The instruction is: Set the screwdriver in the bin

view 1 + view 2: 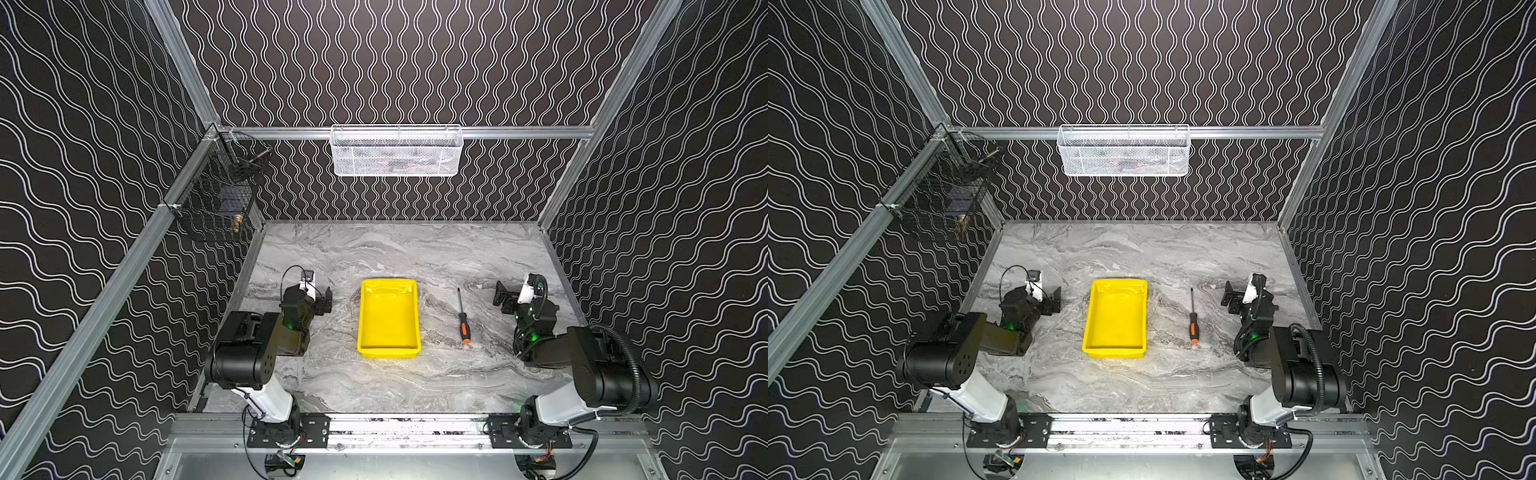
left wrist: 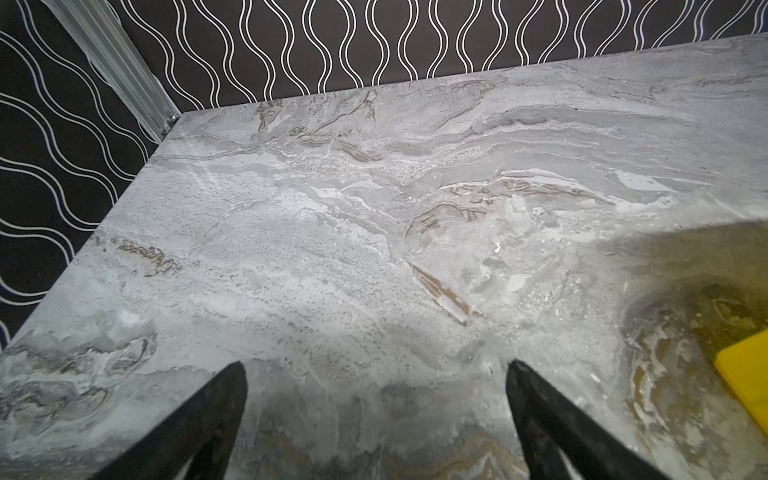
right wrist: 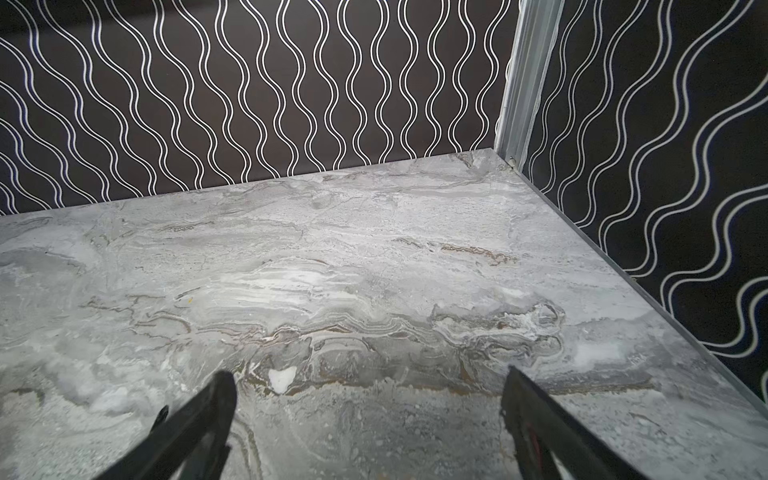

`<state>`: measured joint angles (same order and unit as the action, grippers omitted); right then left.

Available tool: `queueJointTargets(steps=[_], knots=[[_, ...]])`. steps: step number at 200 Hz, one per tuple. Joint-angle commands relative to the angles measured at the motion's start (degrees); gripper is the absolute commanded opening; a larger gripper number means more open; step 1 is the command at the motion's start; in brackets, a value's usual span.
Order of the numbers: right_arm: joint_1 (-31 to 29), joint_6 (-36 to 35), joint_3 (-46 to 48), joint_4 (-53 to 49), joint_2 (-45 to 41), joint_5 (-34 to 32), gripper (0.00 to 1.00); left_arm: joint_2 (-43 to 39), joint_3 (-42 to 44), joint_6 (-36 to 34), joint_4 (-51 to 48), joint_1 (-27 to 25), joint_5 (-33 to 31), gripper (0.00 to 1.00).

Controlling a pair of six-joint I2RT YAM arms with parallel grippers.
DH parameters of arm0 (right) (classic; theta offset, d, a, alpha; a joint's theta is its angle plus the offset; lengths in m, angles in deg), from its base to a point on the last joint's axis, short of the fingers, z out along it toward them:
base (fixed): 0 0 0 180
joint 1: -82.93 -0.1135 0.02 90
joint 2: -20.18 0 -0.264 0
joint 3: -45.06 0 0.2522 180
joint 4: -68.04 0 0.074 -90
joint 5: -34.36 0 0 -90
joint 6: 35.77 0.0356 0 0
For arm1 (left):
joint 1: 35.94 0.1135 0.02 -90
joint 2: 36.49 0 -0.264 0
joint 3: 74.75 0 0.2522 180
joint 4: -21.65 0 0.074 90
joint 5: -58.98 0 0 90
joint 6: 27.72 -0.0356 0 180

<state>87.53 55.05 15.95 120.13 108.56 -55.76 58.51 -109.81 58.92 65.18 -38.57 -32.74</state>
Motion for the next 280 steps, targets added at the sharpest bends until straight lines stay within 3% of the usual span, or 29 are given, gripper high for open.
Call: queueJointTargets(steps=[1,54,280], knots=[[0.0,-0.3,-0.1,1.1,-0.1,0.4,1.0,0.0,-0.1,-0.7,1.1,0.0,0.5,0.99],[0.0,-0.3,-0.1,1.1,-0.2,0.4,1.0,-0.1,0.8,-1.8,2.8,-2.3,-4.2,0.99],[-0.1,-0.3,-0.1,1.0,-0.1,0.4,1.0,0.0,-0.1,-0.5,1.1,-0.7,-2.5,0.99]])
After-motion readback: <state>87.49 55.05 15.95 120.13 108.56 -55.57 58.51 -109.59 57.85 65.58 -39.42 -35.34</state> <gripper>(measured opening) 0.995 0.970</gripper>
